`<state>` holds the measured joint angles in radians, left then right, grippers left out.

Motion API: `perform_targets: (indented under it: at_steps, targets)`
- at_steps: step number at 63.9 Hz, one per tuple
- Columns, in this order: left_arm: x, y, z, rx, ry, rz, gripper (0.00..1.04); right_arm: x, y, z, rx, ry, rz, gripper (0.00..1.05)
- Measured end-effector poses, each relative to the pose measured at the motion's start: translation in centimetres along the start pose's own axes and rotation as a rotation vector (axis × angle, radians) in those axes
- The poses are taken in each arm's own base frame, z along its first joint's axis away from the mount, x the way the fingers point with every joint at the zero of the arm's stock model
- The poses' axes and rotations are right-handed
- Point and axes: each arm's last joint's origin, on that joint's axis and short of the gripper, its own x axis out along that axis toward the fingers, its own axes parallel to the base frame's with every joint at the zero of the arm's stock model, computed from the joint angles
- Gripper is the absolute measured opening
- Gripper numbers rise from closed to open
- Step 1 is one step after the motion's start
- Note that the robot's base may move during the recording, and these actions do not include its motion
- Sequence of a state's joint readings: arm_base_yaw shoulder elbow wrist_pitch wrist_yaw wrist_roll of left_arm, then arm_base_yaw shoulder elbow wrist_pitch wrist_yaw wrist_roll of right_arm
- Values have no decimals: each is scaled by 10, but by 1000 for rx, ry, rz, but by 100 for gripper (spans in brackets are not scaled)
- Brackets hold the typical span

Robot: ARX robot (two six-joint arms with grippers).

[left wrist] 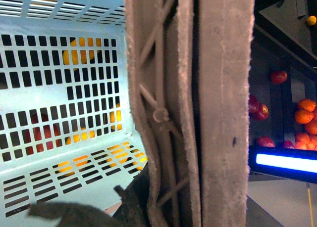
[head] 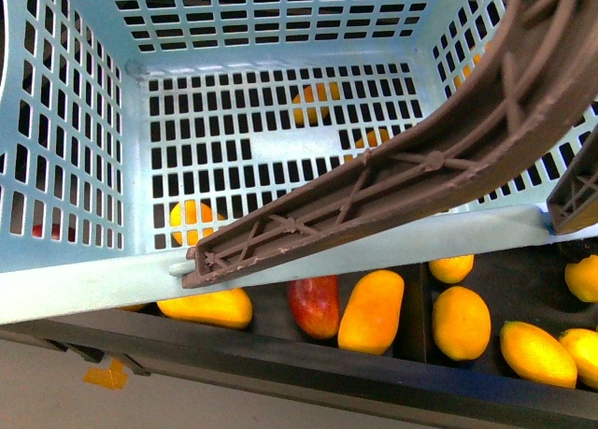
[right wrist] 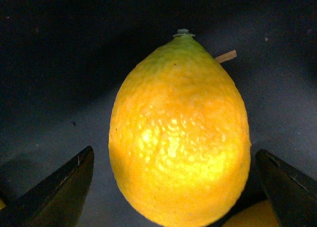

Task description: Pick lemon and mango into basket

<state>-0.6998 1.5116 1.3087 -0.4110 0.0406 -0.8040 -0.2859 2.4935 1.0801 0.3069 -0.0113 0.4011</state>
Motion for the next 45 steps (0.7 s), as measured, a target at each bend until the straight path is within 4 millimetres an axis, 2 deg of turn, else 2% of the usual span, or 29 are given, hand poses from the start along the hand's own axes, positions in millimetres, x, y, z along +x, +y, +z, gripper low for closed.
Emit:
perform_targets:
  at_steps: [18, 29, 34, 39, 45]
  targets:
    - [0, 0, 0, 0, 1, -1, 15, 6, -1, -1, 27, 2, 9, 63]
    - [0, 0, 0, 0, 1, -1, 15, -5, -6, -6, 31, -14, 19, 60]
    - [0, 0, 0, 0, 0, 0, 15, -19, -9, -10, 11, -35, 39, 60]
    - [0, 0, 0, 0, 0, 0, 15, -41, -13, -10, -11, -70, 83, 60]
    - [0, 0, 0, 0, 1, -1, 15, -81, -19, -7, -59, -142, 146, 60]
